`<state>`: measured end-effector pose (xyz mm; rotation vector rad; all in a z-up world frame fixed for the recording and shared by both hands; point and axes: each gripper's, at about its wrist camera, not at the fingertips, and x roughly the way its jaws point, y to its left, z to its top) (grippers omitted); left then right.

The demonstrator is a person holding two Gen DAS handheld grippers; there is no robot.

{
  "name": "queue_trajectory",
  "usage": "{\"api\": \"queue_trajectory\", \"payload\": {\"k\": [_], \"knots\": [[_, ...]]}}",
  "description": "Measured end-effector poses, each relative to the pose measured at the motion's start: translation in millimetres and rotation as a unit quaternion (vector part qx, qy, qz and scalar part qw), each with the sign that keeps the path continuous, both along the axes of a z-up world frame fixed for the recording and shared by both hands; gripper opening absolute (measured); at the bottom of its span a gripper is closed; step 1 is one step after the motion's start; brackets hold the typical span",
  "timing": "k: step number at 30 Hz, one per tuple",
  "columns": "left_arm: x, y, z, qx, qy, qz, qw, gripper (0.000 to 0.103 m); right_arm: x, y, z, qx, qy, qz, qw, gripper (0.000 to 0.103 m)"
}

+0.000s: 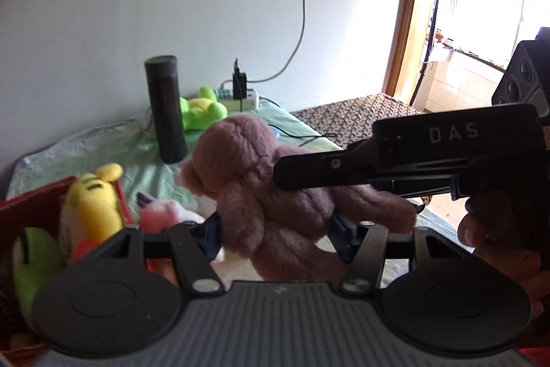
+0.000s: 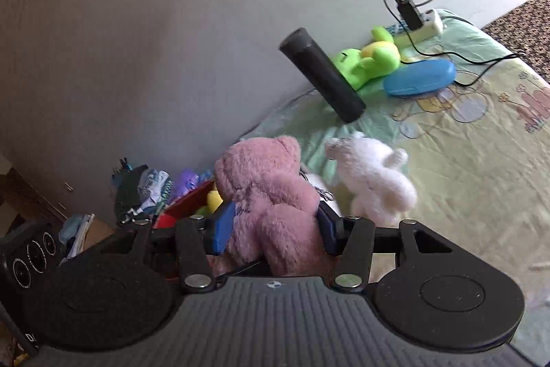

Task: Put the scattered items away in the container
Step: 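Lift the pink teddy bear with the right gripper and carry it over the red box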

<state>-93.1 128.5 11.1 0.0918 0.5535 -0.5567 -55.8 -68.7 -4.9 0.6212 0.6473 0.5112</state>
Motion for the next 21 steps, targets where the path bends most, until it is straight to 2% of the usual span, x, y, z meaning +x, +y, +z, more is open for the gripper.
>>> {"api": "queue_trajectory", "payload": {"k": [5, 11, 16, 21], "knots": [[-9, 70, 21, 0.006, -0.03, 0.035, 0.9989, 0.061, 4, 66, 21, 0.021, -0.034, 0.029, 0.999, 0.054], [-10, 150, 27, 0.014, -0.043, 0.078, 0.996, 0.061, 13, 150, 30, 0.027, -0.059, 0.059, 0.996, 0.054], [1, 201, 21, 0.026, -0.025, 0.097, 0.9946, 0.061, 20, 208, 23, 0.027, -0.061, 0.067, 0.996, 0.054], [15, 232, 0, 0.043, 0.004, 0.101, 0.994, 0.061, 28, 251, 5, 0.025, -0.026, 0.054, 0.998, 0.054]]}}
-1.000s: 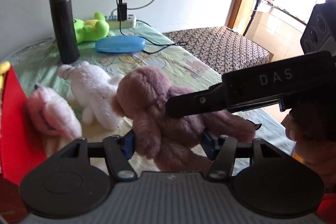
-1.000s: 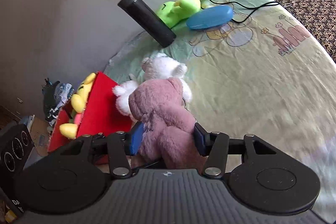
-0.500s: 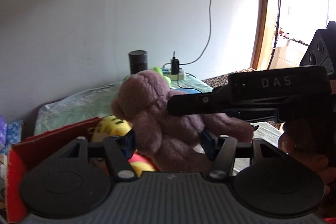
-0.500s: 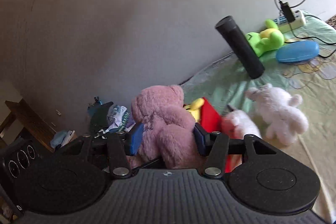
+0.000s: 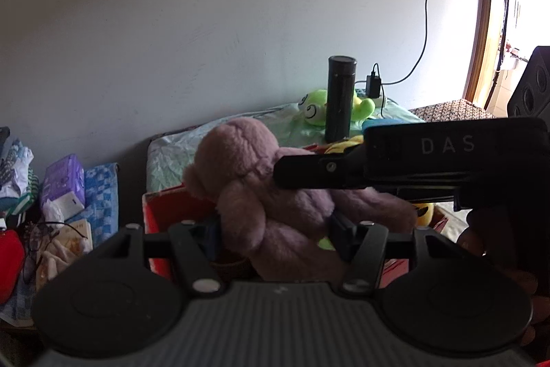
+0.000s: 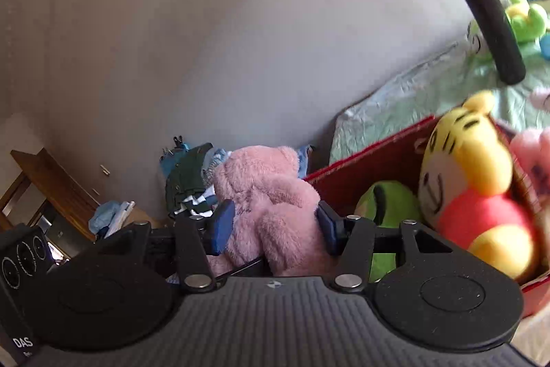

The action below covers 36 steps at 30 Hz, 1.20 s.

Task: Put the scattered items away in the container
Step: 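Lift the pink teddy bear with the right gripper and carry it over the red box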

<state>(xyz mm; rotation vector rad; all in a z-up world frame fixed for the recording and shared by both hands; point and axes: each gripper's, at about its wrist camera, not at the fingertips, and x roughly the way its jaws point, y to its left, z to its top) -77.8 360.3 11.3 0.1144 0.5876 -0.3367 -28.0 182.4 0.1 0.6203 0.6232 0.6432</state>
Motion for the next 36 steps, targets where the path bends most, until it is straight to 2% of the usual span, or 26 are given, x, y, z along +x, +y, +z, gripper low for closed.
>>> {"api": "queue_trajectory", "payload": {"k": [7, 12, 15, 21, 27, 29, 33, 36], "knots": [[34, 23, -33, -0.021, 0.057, -0.022, 0.9979, 0.062, 7, 29, -21, -0.044, 0.04, -0.043, 0.997, 0.054], [52, 18, -49, -0.014, 0.075, -0.037, 0.9964, 0.065, 6, 37, -25, -0.092, 0.043, -0.075, 0.992, 0.053], [60, 11, -57, 0.005, 0.086, -0.043, 0.9954, 0.067, 15, 44, -34, -0.127, 0.044, -0.091, 0.987, 0.053], [58, 11, -56, 0.023, 0.074, -0.047, 0.9959, 0.068, 25, 61, -40, -0.19, 0.005, -0.104, 0.976, 0.053], [48, 29, -53, -0.005, 0.083, -0.045, 0.9955, 0.067, 26, 75, -45, -0.237, -0.028, -0.095, 0.966, 0.057], [50, 30, -56, 0.0, 0.091, -0.04, 0.9951, 0.066, 26, 76, -43, -0.235, -0.035, -0.089, 0.967, 0.059], [56, 29, -63, 0.009, 0.107, -0.03, 0.9938, 0.061, 28, 62, -40, -0.193, -0.014, -0.085, 0.977, 0.058], [58, 27, -64, 0.005, 0.113, -0.033, 0.9931, 0.063, 27, 49, -38, -0.167, 0.003, -0.083, 0.982, 0.046]]}}
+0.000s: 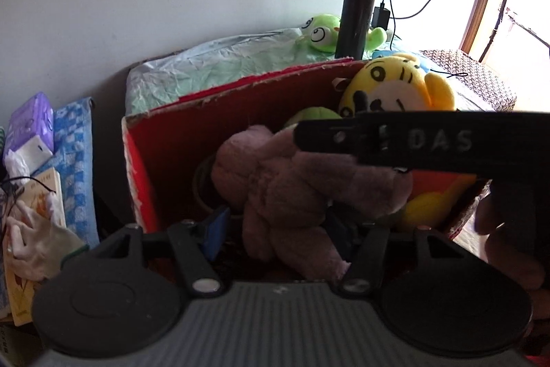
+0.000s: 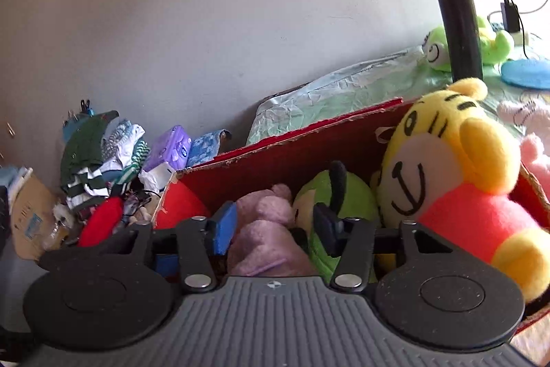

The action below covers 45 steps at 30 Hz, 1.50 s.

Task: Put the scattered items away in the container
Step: 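Lift the pink teddy bear with the right gripper and carry it over the red box, then lower the teddy bear into the red box and open the right gripper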

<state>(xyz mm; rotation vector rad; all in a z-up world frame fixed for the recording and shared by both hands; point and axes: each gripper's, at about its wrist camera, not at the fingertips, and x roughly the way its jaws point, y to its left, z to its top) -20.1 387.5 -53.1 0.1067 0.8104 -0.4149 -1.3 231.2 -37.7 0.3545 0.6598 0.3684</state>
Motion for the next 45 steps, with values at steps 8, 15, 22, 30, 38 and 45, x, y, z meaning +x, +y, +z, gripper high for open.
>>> {"api": "queue_trajectory", "payload": {"k": [8, 15, 22, 30, 38, 45], "knots": [[-3, -24, -6, 0.017, 0.004, -0.044, 0.9989, 0.054, -13, -10, -4, 0.014, 0.025, 0.008, 1.0, 0.029], [5, -21, -11, -0.013, 0.026, -0.038, 0.9989, 0.058, -13, -16, -10, 0.012, 0.028, 0.01, 0.999, 0.03], [5, -14, -18, -0.055, 0.047, -0.012, 0.9973, 0.06, -19, -13, -14, 0.005, 0.012, 0.008, 1.0, 0.032], [-10, -6, -8, -0.064, 0.029, 0.015, 0.9974, 0.06, -30, -32, -8, 0.04, 0.001, -0.001, 0.999, 0.035], [-30, 2, 9, -0.066, 0.002, 0.044, 0.9969, 0.066, -44, -35, -5, 0.011, -0.012, 0.006, 1.0, 0.032], [-46, -4, 19, -0.065, -0.019, 0.052, 0.9964, 0.073, -57, -49, 0, 0.016, -0.019, -0.007, 1.0, 0.032]]}}
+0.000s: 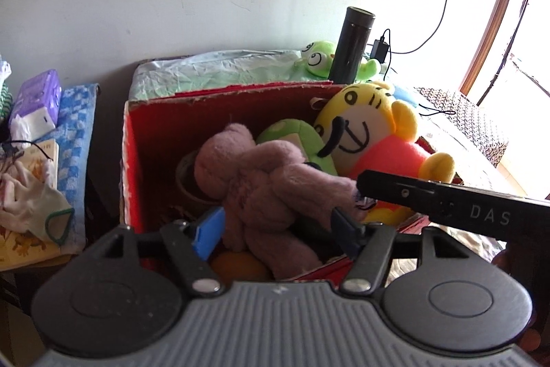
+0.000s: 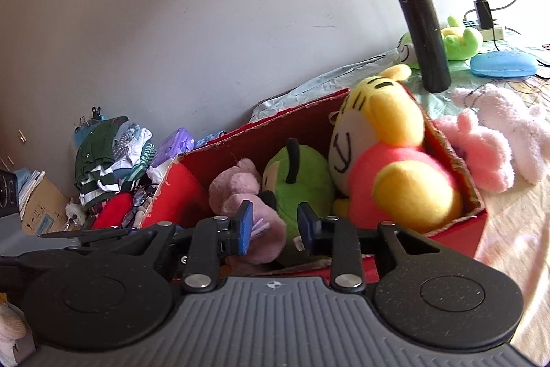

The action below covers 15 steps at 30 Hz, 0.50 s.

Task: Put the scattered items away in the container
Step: 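Lower the teddy bear into the red box and open the right gripper, then withdraw the open right gripper up from the red box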

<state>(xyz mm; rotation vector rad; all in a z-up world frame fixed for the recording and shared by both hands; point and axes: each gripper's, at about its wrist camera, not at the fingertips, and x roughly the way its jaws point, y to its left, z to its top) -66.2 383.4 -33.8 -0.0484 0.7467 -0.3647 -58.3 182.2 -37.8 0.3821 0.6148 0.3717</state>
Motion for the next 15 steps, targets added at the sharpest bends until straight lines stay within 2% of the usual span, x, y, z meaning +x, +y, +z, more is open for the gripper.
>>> {"api": "queue_trajectory", "payload": {"k": [3, 6, 13, 15], "knots": [[-2, -7, 3, 0.017, -0.001, 0.018, 0.9997, 0.082, -7, -10, 1, -0.001, -0.003, -0.013, 1.0, 0.032], [3, -18, 3, 0.043, 0.011, 0.041, 0.9982, 0.085, -16, -21, 2, -0.005, -0.008, -0.027, 1.0, 0.032], [4, -32, 1, 0.061, 0.038, 0.08, 0.9942, 0.096, -26, -35, 2, -0.019, -0.017, -0.042, 0.999, 0.031], [3, -35, -1, 0.067, 0.045, 0.089, 0.9928, 0.097, -28, -35, 2, -0.028, -0.023, -0.044, 0.998, 0.028]]}}
